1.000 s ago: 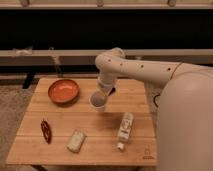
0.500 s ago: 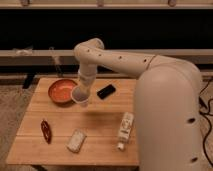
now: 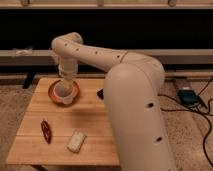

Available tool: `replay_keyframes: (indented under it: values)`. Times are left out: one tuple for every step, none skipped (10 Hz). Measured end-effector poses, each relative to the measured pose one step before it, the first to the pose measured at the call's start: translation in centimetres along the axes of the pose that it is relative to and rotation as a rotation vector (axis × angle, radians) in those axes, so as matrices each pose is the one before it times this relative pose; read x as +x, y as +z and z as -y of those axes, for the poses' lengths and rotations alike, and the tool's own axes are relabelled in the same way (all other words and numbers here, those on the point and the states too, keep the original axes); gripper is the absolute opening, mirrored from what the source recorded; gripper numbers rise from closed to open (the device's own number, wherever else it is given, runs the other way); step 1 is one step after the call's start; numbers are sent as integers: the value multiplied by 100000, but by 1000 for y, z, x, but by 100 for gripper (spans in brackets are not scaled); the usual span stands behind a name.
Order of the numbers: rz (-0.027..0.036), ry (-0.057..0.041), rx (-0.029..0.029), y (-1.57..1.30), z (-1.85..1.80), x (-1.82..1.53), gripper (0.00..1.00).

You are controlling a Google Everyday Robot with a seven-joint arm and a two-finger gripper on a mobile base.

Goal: Place the ceramic cup in the ceramic bowl

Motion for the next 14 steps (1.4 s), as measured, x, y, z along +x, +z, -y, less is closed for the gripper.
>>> replay_keyframes:
  values:
    - [1607,-2336,-498,544,351,-2395,14]
    - [2074,-463,-571,497,955,-1558,25]
    - [1311,-81,-826,358,875,-660,33]
    - [2372,-320,-797,120,810,-705,43]
    - [2224,-888,-571,-404,259,-139,55]
    - [2569,-618,66,-407,-53,130,64]
    - [3424,-696,-2,-564,-191,565,75]
    - [1498,455,517,-426,287,1083,79]
    - [1271,-118,324,251,52,449,80]
    - [956,199,901,256,323,163,80]
    - [940,579,1169,990,622,-276,80]
    - [1048,1408,1627,878,1000,-580,80]
    - [845,1088,1014,755,755,-558,80]
    - [1366,1680,636,631,764,-409,80]
